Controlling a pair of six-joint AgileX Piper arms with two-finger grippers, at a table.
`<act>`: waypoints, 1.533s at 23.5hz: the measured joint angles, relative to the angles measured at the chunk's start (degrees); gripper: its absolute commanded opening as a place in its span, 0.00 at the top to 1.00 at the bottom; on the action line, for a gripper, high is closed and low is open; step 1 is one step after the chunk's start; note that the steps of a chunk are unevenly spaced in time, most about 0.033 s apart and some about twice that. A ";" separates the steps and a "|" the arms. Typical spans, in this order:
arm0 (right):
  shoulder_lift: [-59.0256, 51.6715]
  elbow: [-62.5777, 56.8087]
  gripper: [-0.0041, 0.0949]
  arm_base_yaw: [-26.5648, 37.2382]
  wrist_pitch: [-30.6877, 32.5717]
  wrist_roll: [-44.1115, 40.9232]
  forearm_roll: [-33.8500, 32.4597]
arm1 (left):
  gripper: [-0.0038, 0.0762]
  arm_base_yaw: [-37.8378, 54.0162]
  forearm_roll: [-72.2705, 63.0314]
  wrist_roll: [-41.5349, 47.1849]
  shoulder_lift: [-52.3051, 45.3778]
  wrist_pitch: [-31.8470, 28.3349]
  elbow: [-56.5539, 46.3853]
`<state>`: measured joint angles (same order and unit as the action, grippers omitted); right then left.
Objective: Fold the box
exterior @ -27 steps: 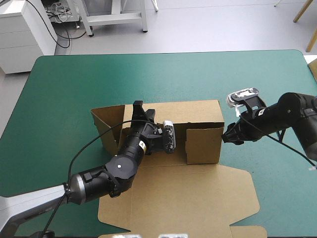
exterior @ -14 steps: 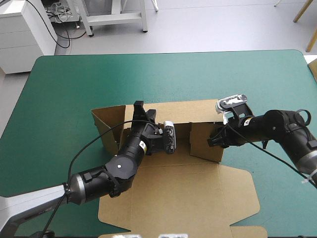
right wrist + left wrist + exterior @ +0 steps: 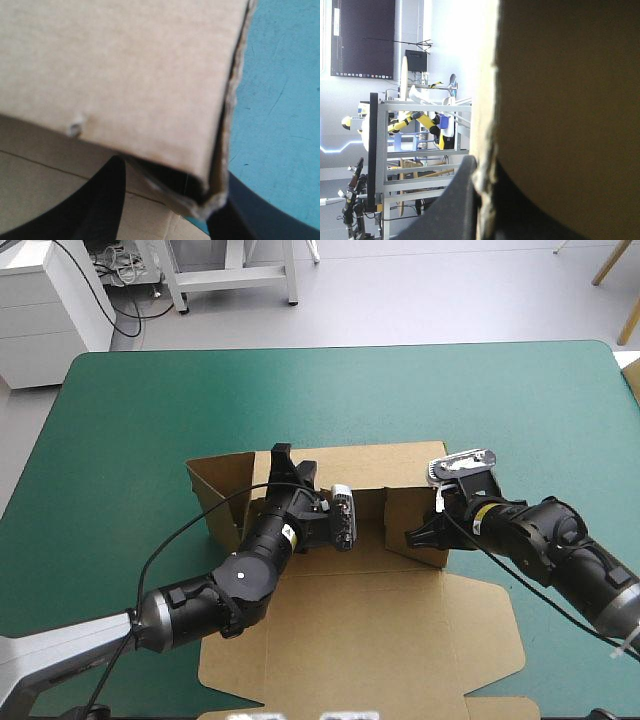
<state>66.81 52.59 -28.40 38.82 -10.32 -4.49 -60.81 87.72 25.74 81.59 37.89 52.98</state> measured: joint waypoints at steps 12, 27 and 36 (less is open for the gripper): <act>-0.57 -1.06 0.96 -2.63 -1.39 -7.93 -5.98 | 0.96 0.00 0.00 0.00 0.00 0.00 0.00; -0.57 -1.06 0.98 -2.74 -3.35 -8.71 -5.92 | 0.46 -0.89 0.01 -0.48 -0.11 -6.48 -0.05; 2.27 -1.06 0.98 -2.77 -7.05 -8.67 -5.73 | 0.46 -12.42 -0.80 -0.48 -0.11 9.49 -0.05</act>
<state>69.08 51.53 -31.17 31.77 -18.99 -10.22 -73.23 86.92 25.26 81.48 47.38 52.93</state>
